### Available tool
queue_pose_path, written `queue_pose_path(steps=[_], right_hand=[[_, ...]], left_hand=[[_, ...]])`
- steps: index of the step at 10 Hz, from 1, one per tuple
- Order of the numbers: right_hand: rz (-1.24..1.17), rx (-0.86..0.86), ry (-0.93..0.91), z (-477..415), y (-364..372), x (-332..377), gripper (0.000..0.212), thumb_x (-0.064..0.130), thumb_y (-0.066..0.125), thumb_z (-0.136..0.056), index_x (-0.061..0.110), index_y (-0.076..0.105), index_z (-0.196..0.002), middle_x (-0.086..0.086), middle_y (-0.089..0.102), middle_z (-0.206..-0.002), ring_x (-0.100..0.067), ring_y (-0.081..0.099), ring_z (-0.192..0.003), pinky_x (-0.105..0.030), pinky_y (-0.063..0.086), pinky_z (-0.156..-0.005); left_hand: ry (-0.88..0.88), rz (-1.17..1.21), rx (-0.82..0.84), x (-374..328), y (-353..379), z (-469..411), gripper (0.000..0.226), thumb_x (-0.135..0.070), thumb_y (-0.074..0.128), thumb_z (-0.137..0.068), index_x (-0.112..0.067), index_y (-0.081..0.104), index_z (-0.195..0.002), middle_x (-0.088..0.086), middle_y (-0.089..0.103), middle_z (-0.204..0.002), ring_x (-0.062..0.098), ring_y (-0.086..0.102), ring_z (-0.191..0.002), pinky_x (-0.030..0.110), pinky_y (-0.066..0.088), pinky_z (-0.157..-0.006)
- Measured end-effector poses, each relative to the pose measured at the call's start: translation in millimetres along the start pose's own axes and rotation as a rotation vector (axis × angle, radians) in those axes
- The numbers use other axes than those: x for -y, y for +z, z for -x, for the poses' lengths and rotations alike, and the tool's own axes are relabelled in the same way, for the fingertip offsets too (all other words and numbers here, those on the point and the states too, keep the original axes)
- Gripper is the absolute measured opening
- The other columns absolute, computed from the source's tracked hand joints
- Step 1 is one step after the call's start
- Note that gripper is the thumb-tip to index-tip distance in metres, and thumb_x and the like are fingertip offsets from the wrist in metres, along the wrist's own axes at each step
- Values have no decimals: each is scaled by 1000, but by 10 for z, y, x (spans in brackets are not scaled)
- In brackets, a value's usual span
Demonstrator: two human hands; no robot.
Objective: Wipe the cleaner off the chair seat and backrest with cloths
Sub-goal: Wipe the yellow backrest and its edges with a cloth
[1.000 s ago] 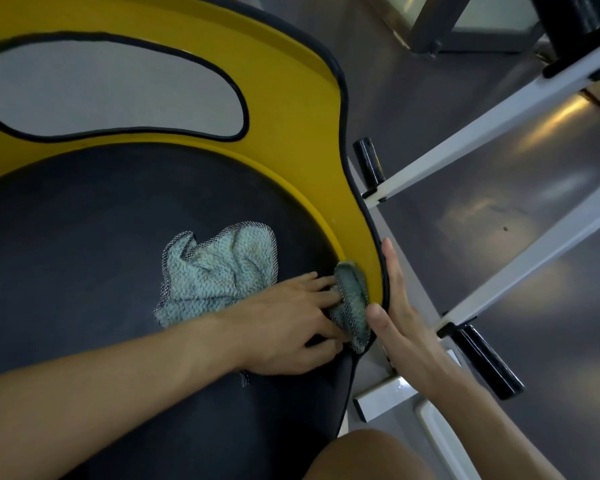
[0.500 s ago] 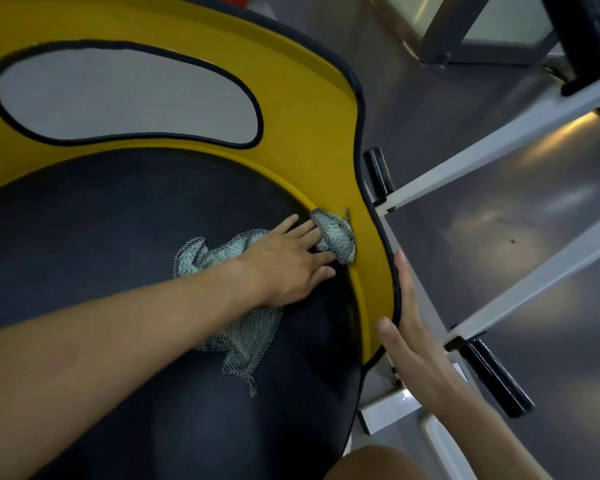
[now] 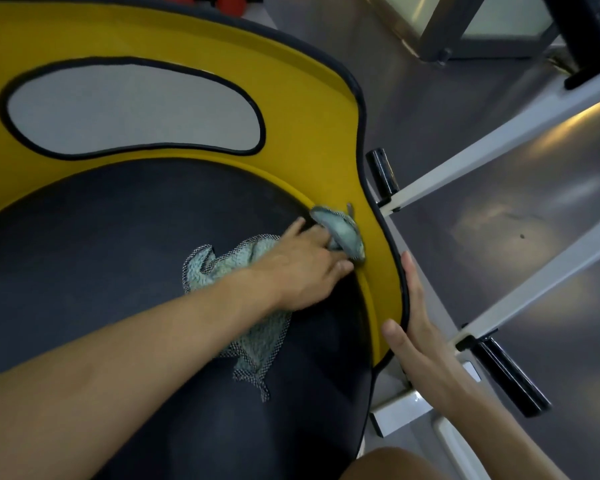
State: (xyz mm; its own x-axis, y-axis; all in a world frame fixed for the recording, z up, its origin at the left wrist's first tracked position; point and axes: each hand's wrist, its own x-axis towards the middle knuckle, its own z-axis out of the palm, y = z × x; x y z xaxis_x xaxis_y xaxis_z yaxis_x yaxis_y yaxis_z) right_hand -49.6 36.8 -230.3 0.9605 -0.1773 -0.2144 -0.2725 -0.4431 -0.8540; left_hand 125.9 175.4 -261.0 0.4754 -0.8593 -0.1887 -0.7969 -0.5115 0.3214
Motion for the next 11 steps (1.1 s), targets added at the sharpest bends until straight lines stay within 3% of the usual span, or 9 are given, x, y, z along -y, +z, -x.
queue_pose_path(steps=[1, 2, 3, 4, 5, 7, 8, 9, 11], right_hand=[[-11, -18, -8, -2, 15, -8, 95, 93, 37, -75, 60, -11, -150, 60, 23, -136, 23, 37, -128, -1, 34, -95], [-17, -28, -8, -3, 20, -3, 95, 94, 37, -74, 61, -9, -149, 61, 22, -135, 24, 35, -127, 0, 33, -95], [-12, -23, 5, -9, 22, -5, 104, 98, 35, -69, 52, -11, -150, 67, 18, -127, 34, 31, -120, 4, 32, -91], [3, -17, 22, -11, 23, 5, 104, 102, 32, -63, 60, -14, -147, 69, 12, -126, 36, 28, -118, 3, 32, -91], [17, -5, 41, -3, 9, -5, 97, 104, 31, -60, 73, -16, -139, 70, 12, -123, 33, 32, -118, -5, 36, -92], [19, -3, 11, -4, 2, -39, 95, 102, 33, -62, 73, -14, -140, 67, 17, -126, 27, 38, -120, -19, 37, -99], [13, 5, 0, -4, 10, -65, 95, 101, 35, -65, 71, -13, -142, 66, 16, -130, 25, 37, -123, -28, 35, -106], [29, 6, 0, -3, 11, -62, 96, 100, 33, -66, 68, -15, -143, 68, 16, -125, 30, 35, -119, -23, 35, -100], [13, 2, -5, -11, 20, -80, 96, 100, 34, -67, 67, -13, -144, 67, 18, -125, 27, 39, -119, -22, 37, -100]], left_hand=[[93, -1, 1, -228, 132, 168, 49, -47, 21, -107, -32, 53, -140, 6, 43, -142, 22, 22, -148, 53, -3, -124], [-5, 58, -33, -197, 64, 96, 49, -45, 20, -108, -28, 57, -135, 7, 44, -143, 23, 22, -148, 49, 0, -125], [-159, 181, -122, 6, -187, -97, 46, -36, 23, -111, -17, 61, -125, 16, 52, -128, 31, 41, -129, 40, 26, -112], [-252, 273, -241, 296, -379, -134, 39, -32, 25, -111, -14, 59, -110, 9, 51, -107, 26, 46, -107, 36, 33, -94], [-279, 296, -304, 311, -445, -117, 33, -34, 23, -111, -20, 52, -104, 3, 44, -100, 19, 40, -95, 37, 37, -87], [-118, 331, -434, 34, -484, -58, 32, -37, 24, -110, -22, 48, -94, -1, 39, -100, 10, 40, -80, 28, 24, -70], [-104, 360, -566, 19, -657, -63, 30, -32, 27, -110, -21, 44, -88, 0, 36, -102, 11, 33, -85, 23, 21, -70], [-80, 327, -615, 69, -716, -65, 28, -31, 27, -111, -21, 44, -91, -1, 34, -104, 11, 31, -89, 23, 23, -73], [-127, 174, -463, 180, -447, -106, 33, -33, 29, -110, -12, 53, -118, -1, 34, -109, 20, 40, -98, 40, 35, -101]])
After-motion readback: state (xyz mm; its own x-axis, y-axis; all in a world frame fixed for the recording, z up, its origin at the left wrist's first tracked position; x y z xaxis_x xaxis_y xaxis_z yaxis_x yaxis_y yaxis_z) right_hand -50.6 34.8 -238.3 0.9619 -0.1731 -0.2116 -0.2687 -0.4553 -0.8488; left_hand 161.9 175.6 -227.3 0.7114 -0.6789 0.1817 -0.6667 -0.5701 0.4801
